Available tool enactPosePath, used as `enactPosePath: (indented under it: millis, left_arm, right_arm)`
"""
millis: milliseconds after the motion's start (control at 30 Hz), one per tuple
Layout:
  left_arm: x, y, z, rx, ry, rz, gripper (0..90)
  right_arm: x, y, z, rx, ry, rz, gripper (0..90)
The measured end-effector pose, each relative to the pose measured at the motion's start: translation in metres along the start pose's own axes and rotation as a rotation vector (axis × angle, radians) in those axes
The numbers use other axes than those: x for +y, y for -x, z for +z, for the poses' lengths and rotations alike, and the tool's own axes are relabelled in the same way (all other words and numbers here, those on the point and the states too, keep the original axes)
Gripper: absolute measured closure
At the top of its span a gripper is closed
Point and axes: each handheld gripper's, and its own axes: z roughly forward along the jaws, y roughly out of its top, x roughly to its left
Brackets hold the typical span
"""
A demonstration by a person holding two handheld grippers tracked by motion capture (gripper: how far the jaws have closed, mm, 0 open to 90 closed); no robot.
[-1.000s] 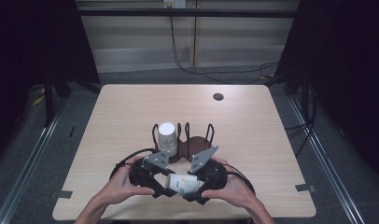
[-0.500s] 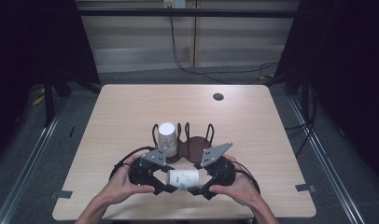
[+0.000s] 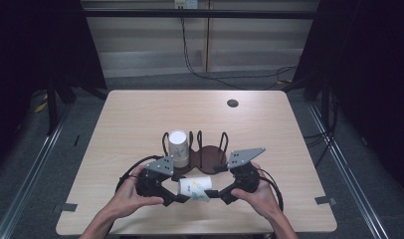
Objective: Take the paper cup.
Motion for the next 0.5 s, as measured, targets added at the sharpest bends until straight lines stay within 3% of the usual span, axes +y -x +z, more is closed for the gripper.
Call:
enactPosePath:
  millis: [100, 400, 500]
  left_arm:
    - [0.0001, 0.0003, -0.003, 0.012, 0.051, -0.001, 37.0]
    - [-0.0004, 0.0021, -0.0044, 0.008, 0.131, -0.005, 37.0]
    - [-0.0011, 0.0, -0.0025, 0.023, 0.124, 0.0, 37.0]
  right_arm:
    - [-0.0008, 0.0029, -0.0046, 0.004, 0.035, 0.019, 13.9]
    - [-0.0025, 0.0032, -0.0075, 0.0, 0.077, 0.038, 14.0]
    - [-0.0016, 0.0025, -0.0077, 0.022, 0.088, 0.05, 14.0]
